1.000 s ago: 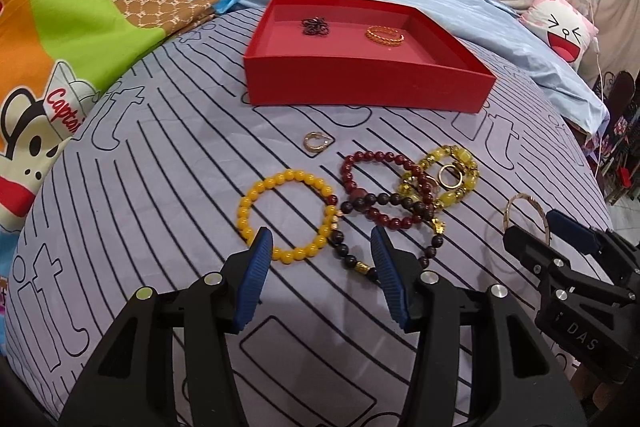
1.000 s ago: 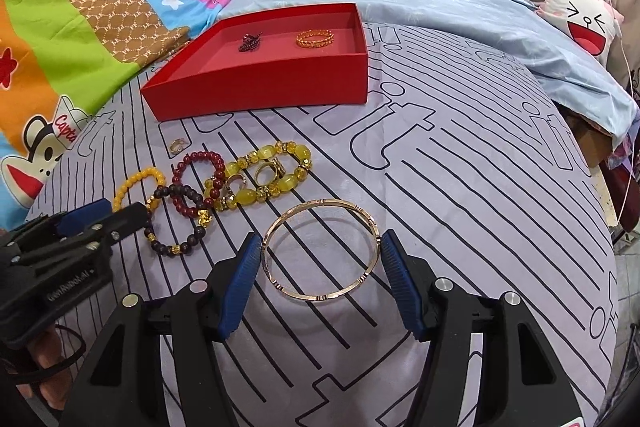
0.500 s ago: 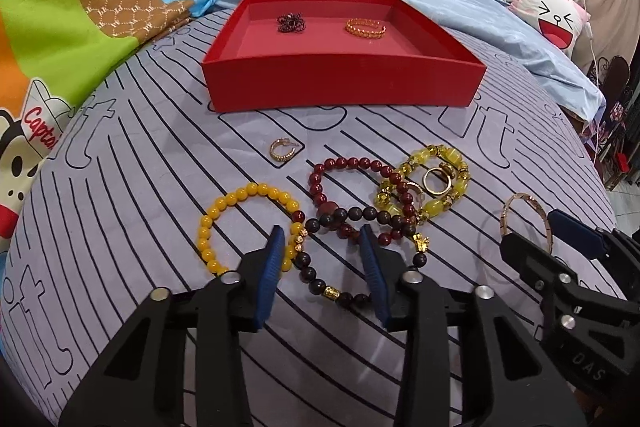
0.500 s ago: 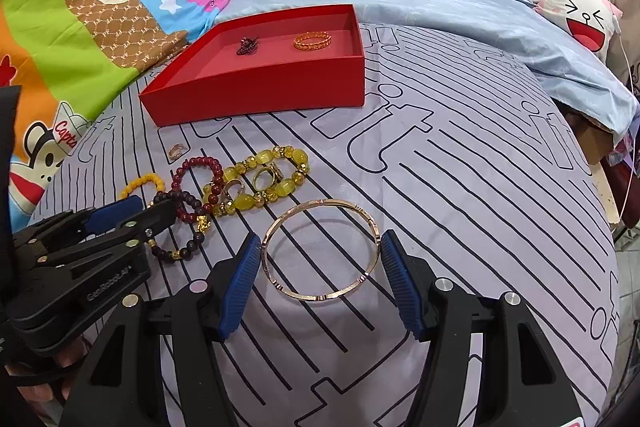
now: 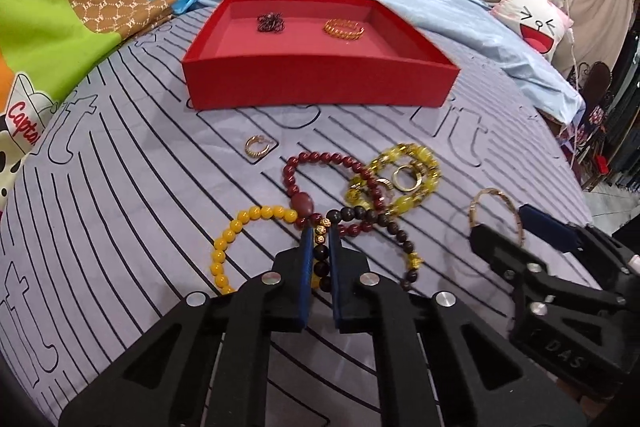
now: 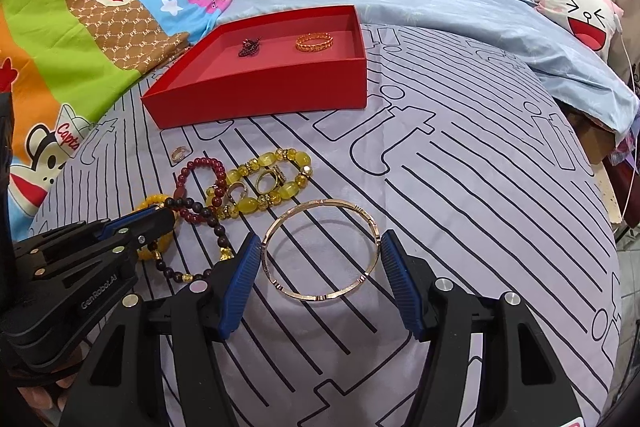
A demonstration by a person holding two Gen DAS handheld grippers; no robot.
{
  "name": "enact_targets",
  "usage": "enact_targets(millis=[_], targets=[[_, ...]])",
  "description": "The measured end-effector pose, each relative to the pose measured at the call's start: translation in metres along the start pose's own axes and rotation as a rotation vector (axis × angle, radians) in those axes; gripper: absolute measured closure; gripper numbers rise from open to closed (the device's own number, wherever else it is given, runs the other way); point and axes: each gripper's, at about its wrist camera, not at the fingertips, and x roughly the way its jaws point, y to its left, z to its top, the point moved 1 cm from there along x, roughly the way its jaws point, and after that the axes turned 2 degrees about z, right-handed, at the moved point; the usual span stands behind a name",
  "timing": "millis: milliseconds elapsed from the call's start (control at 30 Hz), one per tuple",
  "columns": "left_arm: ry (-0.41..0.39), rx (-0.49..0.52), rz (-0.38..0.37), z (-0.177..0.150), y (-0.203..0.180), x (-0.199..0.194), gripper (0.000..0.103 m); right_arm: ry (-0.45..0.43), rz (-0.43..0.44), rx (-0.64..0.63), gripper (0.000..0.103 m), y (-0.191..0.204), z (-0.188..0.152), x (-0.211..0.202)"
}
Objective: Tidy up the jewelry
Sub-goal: 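Carry the black bracelet with the left tool while the right tool carries the rose-gold bangle over the tray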
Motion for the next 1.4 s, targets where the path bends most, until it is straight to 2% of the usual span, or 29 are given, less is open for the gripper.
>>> enact_targets(millis=[500, 767, 1067, 1267, 1400], targets=[[-0.114, 0.022, -0.050, 0.032, -0.015, -0.057, 0.095, -0.083, 0.030, -0.007, 0.044, 0.005, 0.018, -0.029], [-0.182, 0.030, -0.028, 0.073, -0.009, -0.069, 0.095, -0.145, 0.055, -0.014, 0.044, 0.007, 0.064, -0.034], [-0.263, 0.047, 0.016, 0.148, 0.000, -0.052, 0.095, -0.195, 0.051, -0.064, 0.044, 0.017, 0.140, -0.006], [-0.263, 0.055, 0.052, 0.194, 0.008, -0.016, 0.095, -0.165, 0.049, -0.060, 0.044, 0.022, 0.178, 0.038], [-0.241, 0.045, 0.074, 0.210, 0.016, 0.010, 0.095, -0.137, 0.043, -0.058, 0.044, 0.022, 0.192, 0.068]])
